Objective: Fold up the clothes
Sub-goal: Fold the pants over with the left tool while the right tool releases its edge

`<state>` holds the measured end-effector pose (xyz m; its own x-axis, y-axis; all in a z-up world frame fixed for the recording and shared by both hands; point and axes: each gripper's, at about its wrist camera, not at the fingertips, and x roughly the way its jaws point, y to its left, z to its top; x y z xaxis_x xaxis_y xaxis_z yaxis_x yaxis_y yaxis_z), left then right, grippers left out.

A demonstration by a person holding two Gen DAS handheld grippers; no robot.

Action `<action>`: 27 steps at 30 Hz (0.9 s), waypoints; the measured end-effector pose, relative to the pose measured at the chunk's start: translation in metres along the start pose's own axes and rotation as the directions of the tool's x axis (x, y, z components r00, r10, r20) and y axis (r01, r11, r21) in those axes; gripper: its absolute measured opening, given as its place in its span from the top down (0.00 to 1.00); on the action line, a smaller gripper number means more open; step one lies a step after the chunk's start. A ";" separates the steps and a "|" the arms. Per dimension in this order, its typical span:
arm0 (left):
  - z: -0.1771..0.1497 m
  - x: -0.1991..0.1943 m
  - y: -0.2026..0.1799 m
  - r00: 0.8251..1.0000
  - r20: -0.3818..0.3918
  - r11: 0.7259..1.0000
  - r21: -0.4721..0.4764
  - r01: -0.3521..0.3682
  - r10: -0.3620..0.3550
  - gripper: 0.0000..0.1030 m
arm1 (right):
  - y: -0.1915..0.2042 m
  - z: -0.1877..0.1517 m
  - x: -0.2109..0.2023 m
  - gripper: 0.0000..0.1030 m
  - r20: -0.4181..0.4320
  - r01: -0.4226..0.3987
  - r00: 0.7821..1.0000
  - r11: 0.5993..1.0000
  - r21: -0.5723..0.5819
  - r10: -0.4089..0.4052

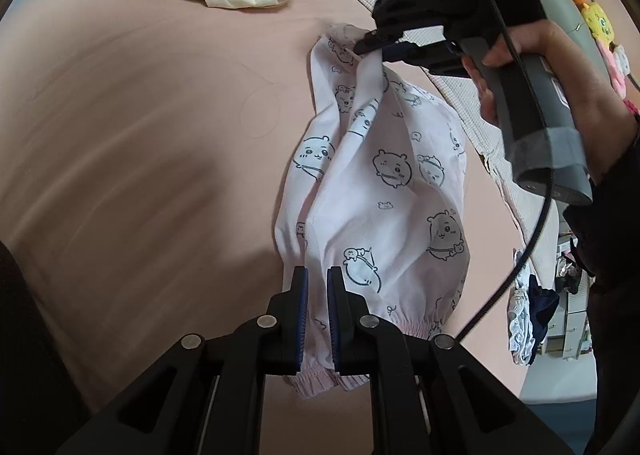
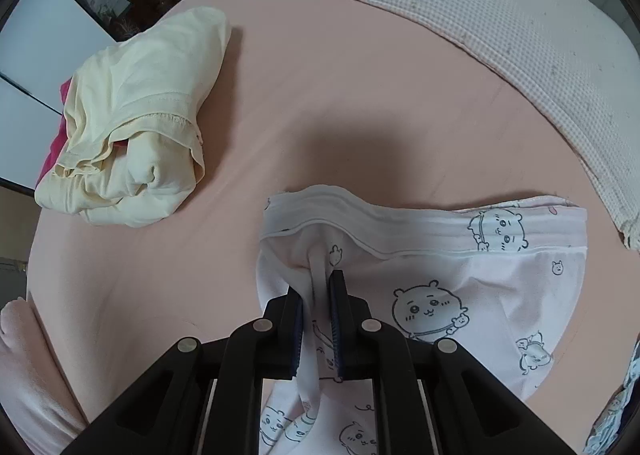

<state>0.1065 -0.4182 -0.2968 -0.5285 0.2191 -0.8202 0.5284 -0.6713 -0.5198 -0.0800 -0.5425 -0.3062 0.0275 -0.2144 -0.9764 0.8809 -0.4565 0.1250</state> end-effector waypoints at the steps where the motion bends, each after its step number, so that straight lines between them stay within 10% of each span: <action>1: 0.000 0.000 -0.003 1.000 -0.002 1.000 0.004 0.001 -0.001 0.92 | 0.001 0.001 0.001 0.91 -0.001 0.000 1.000 1.000 -0.001 0.000; 7: -0.002 0.002 -0.021 1.000 0.004 0.999 0.034 -0.012 0.011 0.92 | -0.001 0.005 0.008 0.86 -0.017 -0.035 0.999 0.999 0.033 0.035; 11: 0.000 0.000 -0.023 1.000 0.002 1.000 0.026 -0.015 0.015 0.92 | -0.009 0.000 0.005 0.27 -0.026 -0.117 0.992 0.987 0.108 0.121; 27: -0.012 -0.029 -0.071 0.990 0.094 0.984 0.131 -0.119 0.107 0.89 | -0.075 -0.065 -0.124 0.25 0.134 -0.177 0.978 0.977 0.115 0.161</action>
<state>0.0923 -0.3686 -0.2388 -0.5290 0.0781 -0.8450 0.4961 -0.7794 -0.3826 -0.1185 -0.4257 -0.2064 0.1059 -0.3985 -0.9110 0.8019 -0.5076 0.3153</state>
